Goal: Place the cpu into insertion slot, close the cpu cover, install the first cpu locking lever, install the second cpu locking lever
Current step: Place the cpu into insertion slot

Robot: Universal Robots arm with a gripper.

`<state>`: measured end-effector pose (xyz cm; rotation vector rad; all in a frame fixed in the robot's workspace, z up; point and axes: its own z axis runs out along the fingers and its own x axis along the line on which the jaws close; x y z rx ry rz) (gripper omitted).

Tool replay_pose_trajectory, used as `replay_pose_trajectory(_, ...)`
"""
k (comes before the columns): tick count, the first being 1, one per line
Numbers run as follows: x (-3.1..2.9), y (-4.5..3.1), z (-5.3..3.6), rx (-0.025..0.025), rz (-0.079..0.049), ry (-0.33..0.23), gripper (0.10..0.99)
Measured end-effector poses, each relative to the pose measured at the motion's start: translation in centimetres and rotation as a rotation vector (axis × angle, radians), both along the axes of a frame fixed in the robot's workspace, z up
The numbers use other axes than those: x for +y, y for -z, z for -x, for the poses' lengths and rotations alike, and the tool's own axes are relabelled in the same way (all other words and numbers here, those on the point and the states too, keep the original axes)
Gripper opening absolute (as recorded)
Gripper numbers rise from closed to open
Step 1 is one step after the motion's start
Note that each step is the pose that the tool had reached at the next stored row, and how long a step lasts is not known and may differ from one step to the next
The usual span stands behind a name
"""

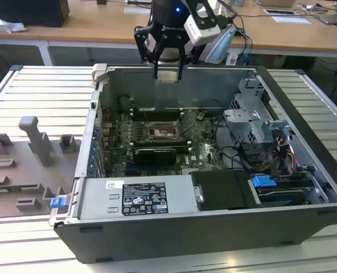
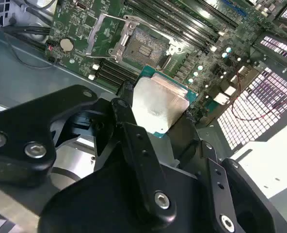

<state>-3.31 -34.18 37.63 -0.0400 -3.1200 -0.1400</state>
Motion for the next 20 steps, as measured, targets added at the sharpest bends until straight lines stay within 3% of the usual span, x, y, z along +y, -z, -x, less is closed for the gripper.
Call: replay_pose_trajectory(20,0.0,0.05,0.01,0.0,0.0,0.093,0.541)
